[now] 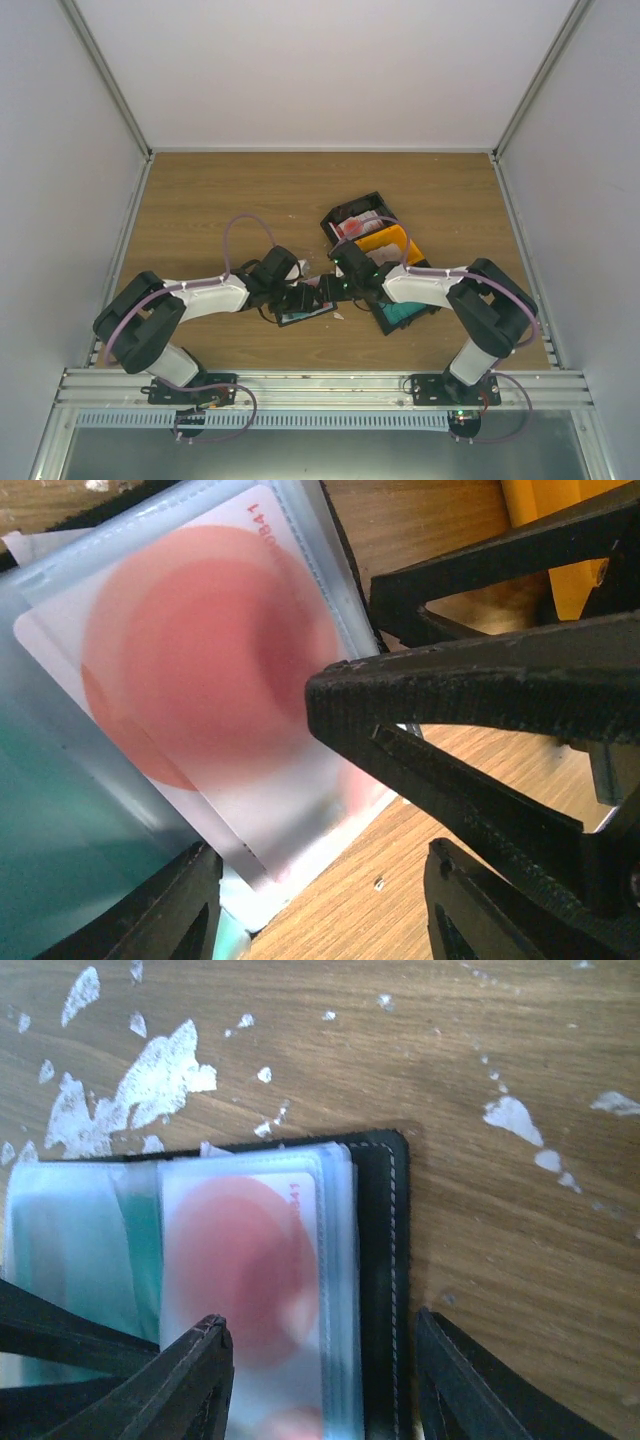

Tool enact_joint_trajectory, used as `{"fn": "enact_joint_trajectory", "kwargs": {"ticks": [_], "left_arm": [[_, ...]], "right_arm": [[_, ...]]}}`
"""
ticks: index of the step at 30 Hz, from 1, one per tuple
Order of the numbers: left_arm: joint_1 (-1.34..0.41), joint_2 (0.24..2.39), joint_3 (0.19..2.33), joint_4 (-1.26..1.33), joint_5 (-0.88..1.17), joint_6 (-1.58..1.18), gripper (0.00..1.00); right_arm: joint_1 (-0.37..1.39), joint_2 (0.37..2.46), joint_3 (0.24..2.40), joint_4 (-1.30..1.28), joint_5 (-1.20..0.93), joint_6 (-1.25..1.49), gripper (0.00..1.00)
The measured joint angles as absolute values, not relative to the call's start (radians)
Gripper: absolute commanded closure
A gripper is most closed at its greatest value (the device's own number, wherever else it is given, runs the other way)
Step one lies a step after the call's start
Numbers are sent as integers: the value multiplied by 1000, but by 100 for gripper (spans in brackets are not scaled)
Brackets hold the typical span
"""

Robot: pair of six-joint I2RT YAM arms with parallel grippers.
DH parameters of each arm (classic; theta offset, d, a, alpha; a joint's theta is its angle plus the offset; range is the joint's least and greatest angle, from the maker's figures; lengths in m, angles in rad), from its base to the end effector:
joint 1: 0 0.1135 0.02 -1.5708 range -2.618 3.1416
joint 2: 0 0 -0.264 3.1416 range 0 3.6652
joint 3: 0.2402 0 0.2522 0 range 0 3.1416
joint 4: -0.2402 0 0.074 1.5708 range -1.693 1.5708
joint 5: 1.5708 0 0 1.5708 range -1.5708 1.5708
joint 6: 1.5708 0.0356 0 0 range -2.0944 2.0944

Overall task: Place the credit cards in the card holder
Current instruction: Insert the credit card into the card holder.

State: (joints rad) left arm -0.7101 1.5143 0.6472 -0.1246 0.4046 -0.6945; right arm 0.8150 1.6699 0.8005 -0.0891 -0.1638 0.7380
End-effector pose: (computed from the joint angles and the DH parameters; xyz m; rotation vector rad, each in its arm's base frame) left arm 0.1939 -0.1852 0.1398 0.1925 2.7916 -0.9748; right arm 0.2103 0.2316 0.1385 -0.1749 2.7109 0.7605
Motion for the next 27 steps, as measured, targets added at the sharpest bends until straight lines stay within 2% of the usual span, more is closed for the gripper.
{"fn": "enact_joint_trajectory", "kwargs": {"ticks": [2,7,13,18,23,27], "left_arm": [[-714,1508,649,-132,397,-689,39],[-718,1460,649,-181,367,-686,40],[-718,1419,649,-209,324,-688,54],[-718,1419,649,-216,296,-689,62],[-718,1429,649,-213,278,-693,75],[-718,1459,649,-205,267,-691,79]], "right_arm": [[817,1657,799,-115,-148,743,44],[819,1623,799,-185,-99,749,42],[820,1601,799,-212,-78,749,44],[820,1583,793,-207,-84,748,52],[820,1565,780,-181,-116,745,66],[820,1565,778,-155,-152,741,70]]}}
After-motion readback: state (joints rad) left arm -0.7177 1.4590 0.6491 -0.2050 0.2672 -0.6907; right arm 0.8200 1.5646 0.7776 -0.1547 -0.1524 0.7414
